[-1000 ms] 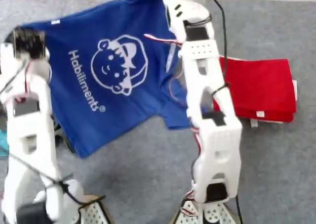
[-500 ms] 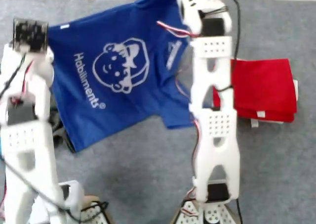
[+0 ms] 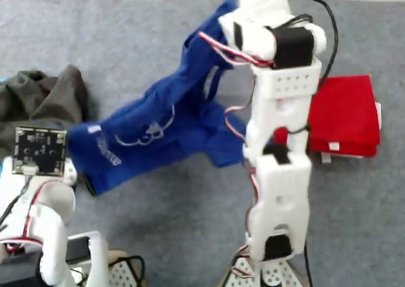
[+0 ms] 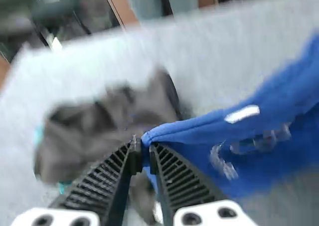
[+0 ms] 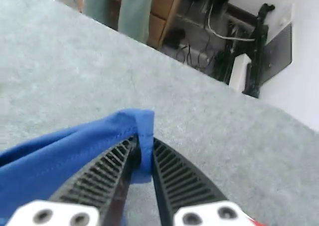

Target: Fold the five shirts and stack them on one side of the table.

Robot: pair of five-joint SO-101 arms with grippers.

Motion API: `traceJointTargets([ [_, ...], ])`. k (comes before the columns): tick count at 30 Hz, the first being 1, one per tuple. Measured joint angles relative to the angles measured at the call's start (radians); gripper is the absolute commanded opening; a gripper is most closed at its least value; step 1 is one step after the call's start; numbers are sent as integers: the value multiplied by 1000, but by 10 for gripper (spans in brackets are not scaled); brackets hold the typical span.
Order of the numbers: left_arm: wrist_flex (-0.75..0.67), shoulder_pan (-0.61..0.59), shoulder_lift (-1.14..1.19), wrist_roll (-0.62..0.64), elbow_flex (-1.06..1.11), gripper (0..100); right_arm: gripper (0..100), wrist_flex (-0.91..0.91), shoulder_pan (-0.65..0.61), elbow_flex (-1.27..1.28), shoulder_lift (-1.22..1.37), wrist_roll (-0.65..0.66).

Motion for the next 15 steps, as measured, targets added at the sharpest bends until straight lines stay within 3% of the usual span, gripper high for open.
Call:
traceJointTargets([
  [7,175,0,-3,8,-169,29,14,2,-110,582,-466,17],
  [15,224,-87,17,12,-408,29,14,2,-161,1281,-1060,21],
])
